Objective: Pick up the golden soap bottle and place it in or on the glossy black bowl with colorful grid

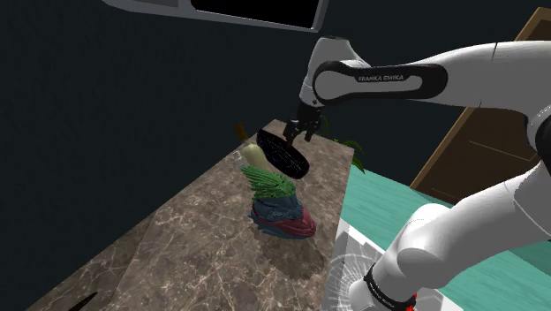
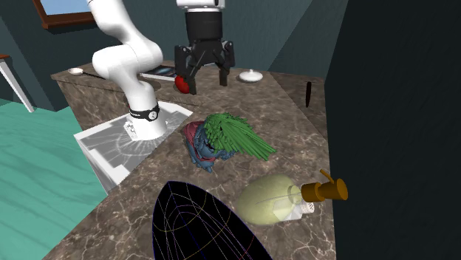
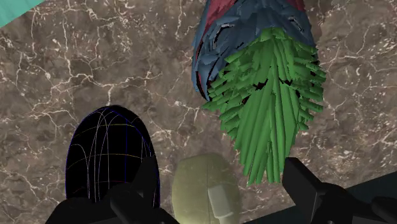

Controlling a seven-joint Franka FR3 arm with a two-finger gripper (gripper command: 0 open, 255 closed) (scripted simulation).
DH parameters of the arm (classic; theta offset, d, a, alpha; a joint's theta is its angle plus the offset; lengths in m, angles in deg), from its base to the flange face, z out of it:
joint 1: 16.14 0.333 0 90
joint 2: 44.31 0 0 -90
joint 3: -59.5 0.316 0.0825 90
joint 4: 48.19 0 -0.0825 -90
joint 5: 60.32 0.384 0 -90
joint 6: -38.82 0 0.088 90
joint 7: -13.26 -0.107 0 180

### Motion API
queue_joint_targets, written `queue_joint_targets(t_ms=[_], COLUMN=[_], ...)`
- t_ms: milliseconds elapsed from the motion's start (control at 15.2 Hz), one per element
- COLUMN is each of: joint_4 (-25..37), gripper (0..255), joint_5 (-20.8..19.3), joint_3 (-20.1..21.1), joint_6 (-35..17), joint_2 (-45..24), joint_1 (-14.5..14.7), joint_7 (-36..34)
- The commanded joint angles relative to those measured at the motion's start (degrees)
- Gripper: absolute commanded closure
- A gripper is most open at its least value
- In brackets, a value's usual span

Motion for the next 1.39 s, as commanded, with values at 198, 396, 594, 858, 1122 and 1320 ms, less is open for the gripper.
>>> queue_joint_targets(t_ms=[198, 396, 594, 858, 1122, 1320], joint_4=[4.15, 7.49, 11.56, 18.09, 25.98, 32.18], gripper=[0, 0, 0, 0, 0, 0], joint_5=[-0.87, -1.42, -1.99, -2.73, -3.37, -3.70], joint_3=[-0.01, 0.00, 0.00, -0.03, -0.11, -0.19], joint_6=[-8.48, -12.62, -16.12, -19.76, -22.21, -23.14], joint_2=[-9.85, -15.74, -21.71, -29.77, -37.97, -43.66], joint_1=[-0.03, -0.07, -0.09, -0.10, -0.06, -0.02], joint_7=[-0.17, -0.34, -0.53, -0.79, -0.95, -0.96])
